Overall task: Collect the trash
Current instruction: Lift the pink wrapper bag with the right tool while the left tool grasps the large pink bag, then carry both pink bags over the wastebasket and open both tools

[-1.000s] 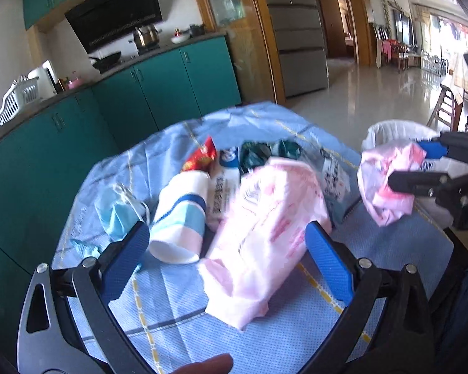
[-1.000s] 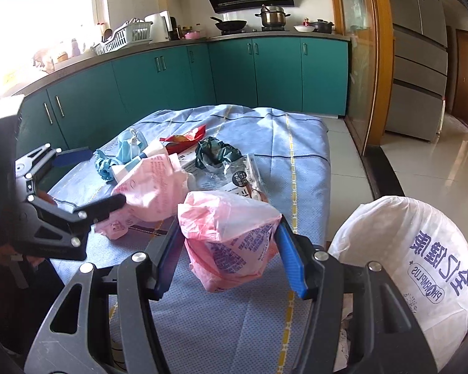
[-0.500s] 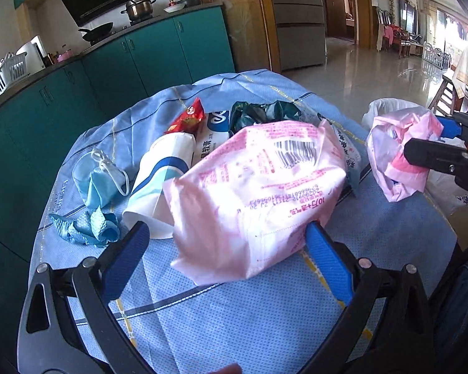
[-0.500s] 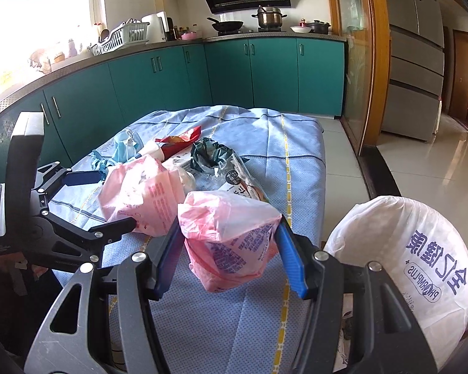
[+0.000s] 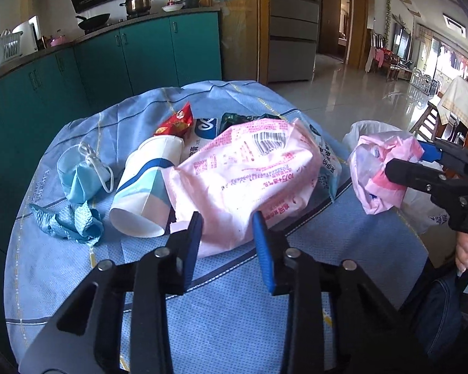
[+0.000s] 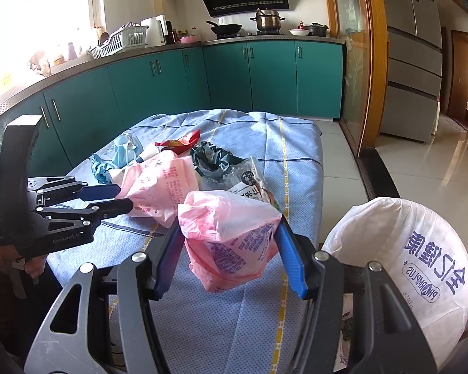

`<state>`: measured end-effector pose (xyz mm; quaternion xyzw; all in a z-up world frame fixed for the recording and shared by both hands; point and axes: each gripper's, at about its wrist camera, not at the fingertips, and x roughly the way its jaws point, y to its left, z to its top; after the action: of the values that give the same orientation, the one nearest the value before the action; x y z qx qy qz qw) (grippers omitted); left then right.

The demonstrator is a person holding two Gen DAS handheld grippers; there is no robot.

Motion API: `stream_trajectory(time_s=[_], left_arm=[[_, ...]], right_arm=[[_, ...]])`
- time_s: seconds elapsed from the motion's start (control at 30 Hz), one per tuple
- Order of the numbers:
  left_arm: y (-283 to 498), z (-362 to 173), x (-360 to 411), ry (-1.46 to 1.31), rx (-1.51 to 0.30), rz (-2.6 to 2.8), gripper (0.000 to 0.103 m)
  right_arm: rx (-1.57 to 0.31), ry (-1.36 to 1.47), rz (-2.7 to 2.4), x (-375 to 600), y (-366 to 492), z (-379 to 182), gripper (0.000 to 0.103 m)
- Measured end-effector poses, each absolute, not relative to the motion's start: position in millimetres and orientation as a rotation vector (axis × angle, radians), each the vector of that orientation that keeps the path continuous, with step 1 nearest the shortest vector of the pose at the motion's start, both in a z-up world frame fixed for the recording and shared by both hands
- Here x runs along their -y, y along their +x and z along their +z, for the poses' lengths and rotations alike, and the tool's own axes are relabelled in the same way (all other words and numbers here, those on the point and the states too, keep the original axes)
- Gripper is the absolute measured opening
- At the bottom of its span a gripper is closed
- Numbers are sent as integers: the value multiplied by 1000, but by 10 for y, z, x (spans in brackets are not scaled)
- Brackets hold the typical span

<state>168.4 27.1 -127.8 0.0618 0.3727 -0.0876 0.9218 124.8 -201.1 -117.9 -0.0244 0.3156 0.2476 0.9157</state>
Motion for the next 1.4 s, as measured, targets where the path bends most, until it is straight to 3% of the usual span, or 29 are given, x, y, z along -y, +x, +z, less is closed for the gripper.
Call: stream_trajectory(time_s=[0.27, 0.77, 1.1, 1.4], left_arm=[[1507, -1037, -350, 100, -658, -173, 22], [1311, -607, -355, 91, -480, -59, 21], [1450, -296, 494, 94, -456, -286, 21], [1907, -729, 1698, 104, -608, -501, 21]], right_arm=[[-647, -40, 502, 2044, 1256, -1179, 58], [-540, 15, 470, 2301, 1186, -950, 58], [-468, 136, 191, 3287, 1261, -777, 58], [-490, 188, -34, 3967, 1150, -908, 58]])
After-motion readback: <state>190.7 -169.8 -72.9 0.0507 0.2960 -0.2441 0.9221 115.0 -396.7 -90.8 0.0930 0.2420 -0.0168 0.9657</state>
